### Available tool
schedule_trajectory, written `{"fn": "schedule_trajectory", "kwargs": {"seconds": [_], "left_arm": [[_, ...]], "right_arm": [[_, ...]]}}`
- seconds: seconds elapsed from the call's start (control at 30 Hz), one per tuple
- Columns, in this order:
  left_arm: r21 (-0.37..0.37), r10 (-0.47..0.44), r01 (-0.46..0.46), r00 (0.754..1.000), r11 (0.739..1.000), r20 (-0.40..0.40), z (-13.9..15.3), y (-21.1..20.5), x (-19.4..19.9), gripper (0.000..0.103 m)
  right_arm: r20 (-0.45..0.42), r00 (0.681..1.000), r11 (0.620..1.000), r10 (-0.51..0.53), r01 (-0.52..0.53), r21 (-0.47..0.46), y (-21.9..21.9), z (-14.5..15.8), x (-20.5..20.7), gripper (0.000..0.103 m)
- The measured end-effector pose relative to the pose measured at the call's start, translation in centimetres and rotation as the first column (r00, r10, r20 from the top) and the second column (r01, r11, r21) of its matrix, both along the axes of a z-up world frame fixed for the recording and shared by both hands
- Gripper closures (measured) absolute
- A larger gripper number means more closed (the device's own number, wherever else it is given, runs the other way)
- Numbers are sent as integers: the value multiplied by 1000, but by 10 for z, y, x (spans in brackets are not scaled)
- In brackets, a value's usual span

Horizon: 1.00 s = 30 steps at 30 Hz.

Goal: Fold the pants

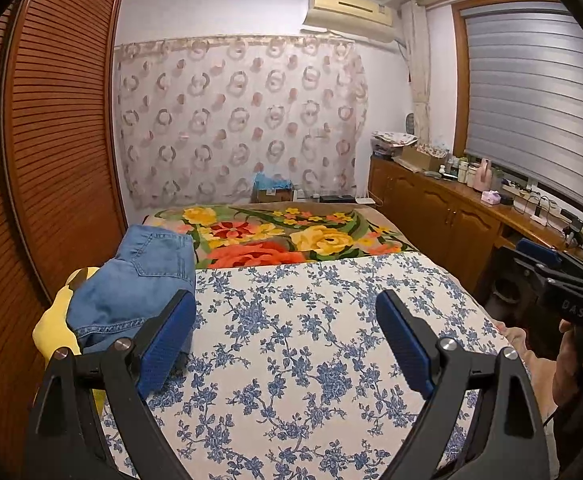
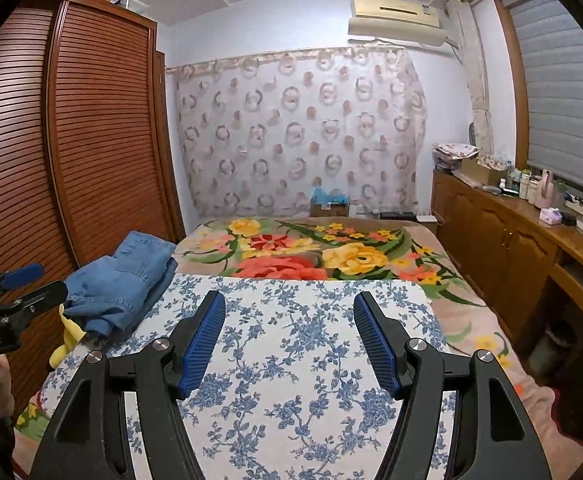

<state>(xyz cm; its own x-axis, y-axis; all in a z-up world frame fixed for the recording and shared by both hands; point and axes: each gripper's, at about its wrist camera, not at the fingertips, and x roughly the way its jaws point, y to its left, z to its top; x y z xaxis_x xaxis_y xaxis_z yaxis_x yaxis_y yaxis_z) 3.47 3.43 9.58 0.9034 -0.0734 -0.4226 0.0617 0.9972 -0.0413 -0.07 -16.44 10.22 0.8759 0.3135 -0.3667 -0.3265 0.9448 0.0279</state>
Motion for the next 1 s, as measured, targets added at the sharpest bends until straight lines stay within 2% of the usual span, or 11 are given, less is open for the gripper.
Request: {"fn": "schedule_trajectory", "kwargs": {"seconds": [1.0], "left_arm": [[1, 1, -1, 1000, 1000, 0, 0, 0, -1, 11]], "right_arm": [[-3, 1000, 1000, 4, -4, -7, -7, -3, 10, 34]]}}
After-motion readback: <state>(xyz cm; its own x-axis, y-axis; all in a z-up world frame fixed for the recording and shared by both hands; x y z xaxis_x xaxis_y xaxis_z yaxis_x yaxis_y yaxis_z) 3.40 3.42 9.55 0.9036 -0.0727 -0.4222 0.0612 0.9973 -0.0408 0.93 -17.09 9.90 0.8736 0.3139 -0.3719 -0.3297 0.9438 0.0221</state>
